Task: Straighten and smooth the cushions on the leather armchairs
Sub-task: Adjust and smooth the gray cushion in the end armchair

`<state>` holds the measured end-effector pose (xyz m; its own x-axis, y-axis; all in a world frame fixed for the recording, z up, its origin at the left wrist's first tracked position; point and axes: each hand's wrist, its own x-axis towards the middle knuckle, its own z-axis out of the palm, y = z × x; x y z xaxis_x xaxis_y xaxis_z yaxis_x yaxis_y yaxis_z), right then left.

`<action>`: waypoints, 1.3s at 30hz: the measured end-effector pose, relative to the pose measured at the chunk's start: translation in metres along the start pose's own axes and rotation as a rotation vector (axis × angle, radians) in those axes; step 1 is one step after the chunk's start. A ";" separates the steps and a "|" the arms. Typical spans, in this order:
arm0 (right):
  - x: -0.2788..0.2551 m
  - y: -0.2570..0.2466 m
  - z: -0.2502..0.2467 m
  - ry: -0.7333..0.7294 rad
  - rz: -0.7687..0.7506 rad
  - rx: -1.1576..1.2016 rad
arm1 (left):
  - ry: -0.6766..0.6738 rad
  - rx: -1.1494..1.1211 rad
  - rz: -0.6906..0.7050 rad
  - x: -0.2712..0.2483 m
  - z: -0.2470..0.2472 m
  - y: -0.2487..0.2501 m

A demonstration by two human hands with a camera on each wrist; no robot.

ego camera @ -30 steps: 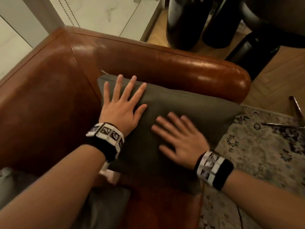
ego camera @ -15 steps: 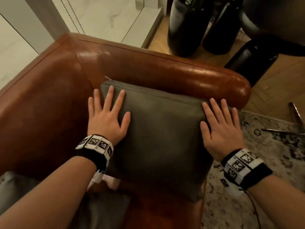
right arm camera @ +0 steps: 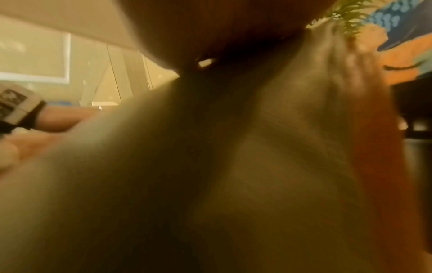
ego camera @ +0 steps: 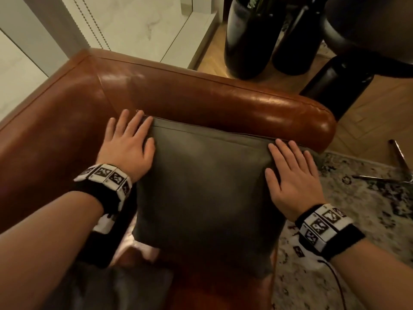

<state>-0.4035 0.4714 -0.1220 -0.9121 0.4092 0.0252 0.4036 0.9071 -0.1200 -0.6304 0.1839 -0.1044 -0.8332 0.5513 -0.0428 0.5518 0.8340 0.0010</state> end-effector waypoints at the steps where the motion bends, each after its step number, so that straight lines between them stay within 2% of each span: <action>1: 0.005 -0.009 -0.007 0.031 0.026 0.037 | 0.027 -0.039 0.039 0.003 -0.006 0.013; 3: 0.022 -0.026 -0.020 0.054 0.054 0.088 | 0.054 -0.109 0.164 0.012 -0.015 0.043; 6: 0.048 -0.040 -0.026 -0.033 0.035 0.115 | -0.020 -0.152 0.272 0.027 -0.017 0.082; 10: 0.058 -0.040 -0.033 -0.054 0.134 0.328 | -0.079 -0.159 0.259 0.041 -0.012 0.096; 14: 0.060 -0.037 -0.034 -0.059 0.154 0.375 | -0.086 -0.165 0.216 0.047 -0.011 0.096; 16: 0.055 -0.037 -0.033 -0.029 0.103 0.241 | -0.083 -0.157 0.222 0.043 -0.012 0.092; 19: 0.025 -0.060 -0.028 0.082 -0.101 0.123 | 0.109 -0.102 0.245 0.023 -0.014 0.083; 21: 0.001 -0.086 -0.013 0.019 -0.271 0.135 | 0.176 -0.137 0.305 0.002 -0.012 0.089; 23: -0.009 -0.091 0.008 -0.050 -0.381 0.077 | 0.076 -0.117 0.424 -0.016 0.002 0.096; 25: -0.005 -0.062 0.018 -0.044 -0.362 0.006 | -0.011 0.027 0.497 -0.021 0.015 0.082; 27: -0.003 -0.016 0.021 -0.001 -0.205 -0.030 | 0.005 0.054 0.403 -0.012 0.022 0.049; 29: -0.009 0.024 0.020 0.035 -0.078 -0.047 | 0.053 -0.030 0.182 -0.010 0.023 0.013; 32: -0.016 0.038 0.023 0.115 -0.041 0.036 | 0.071 -0.220 -0.107 -0.020 0.032 -0.014; 33: -0.017 0.036 0.025 0.183 0.005 0.152 | 0.057 -0.358 -0.189 -0.022 0.034 -0.013; 35: -0.018 0.031 0.028 0.401 0.191 0.487 | 0.018 -0.680 -0.357 -0.022 0.037 -0.009; 37: -0.019 0.025 0.024 0.563 0.522 0.819 | -0.064 -0.813 -0.474 -0.015 0.038 -0.008; 38: -0.019 0.023 0.023 0.563 0.688 0.956 | -0.109 -0.873 -0.530 -0.012 0.038 -0.005; 39: -0.017 0.020 0.024 0.497 0.818 1.089 | -0.120 -0.894 -0.586 -0.008 0.036 -0.003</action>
<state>-0.3816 0.4803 -0.1489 -0.2475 0.9626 -0.1105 0.3286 -0.0239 -0.9442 -0.6244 0.1762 -0.1405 -0.9236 0.0948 -0.3715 -0.1995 0.7086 0.6768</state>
